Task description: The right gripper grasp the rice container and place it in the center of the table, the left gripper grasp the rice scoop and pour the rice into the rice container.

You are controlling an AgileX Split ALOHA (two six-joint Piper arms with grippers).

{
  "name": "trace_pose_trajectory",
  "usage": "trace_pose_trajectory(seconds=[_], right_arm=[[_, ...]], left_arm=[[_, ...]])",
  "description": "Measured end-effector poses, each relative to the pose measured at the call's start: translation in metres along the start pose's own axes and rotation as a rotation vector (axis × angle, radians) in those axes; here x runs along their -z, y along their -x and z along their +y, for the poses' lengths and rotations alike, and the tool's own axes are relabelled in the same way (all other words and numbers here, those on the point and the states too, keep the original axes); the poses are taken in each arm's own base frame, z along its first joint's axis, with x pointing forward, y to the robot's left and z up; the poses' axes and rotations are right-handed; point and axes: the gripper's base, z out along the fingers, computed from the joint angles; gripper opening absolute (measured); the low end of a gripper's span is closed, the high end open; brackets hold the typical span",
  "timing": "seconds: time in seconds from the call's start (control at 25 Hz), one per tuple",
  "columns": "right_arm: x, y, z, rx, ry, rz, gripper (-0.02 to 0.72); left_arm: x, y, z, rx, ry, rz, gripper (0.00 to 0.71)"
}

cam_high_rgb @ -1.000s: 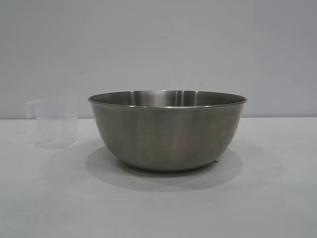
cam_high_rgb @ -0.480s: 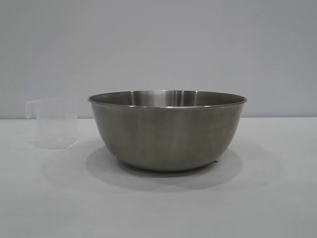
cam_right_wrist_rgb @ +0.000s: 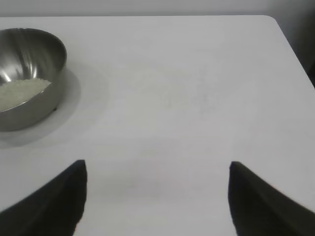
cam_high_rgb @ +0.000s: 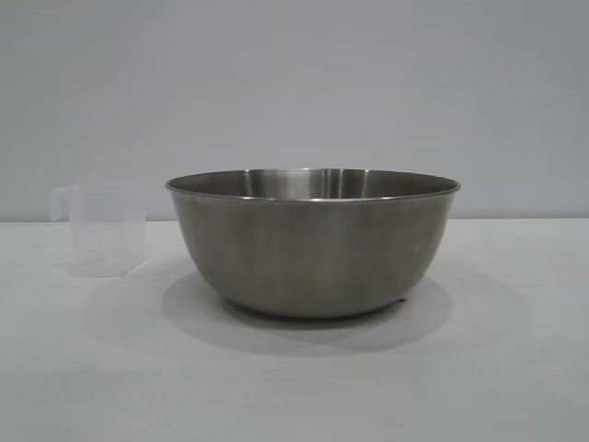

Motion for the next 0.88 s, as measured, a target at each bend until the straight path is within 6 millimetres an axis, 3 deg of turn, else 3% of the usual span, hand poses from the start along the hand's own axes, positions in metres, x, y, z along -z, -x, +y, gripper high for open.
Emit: trace_pose_trajectory(seconds=[0.88], right_arm=[[0.0001, -0.0001, -0.0003, 0.016, 0.027, 0.0, 0.533]], left_arm=[[0.0, 0.0, 0.0, 0.0, 0.0, 0.0, 0.453]])
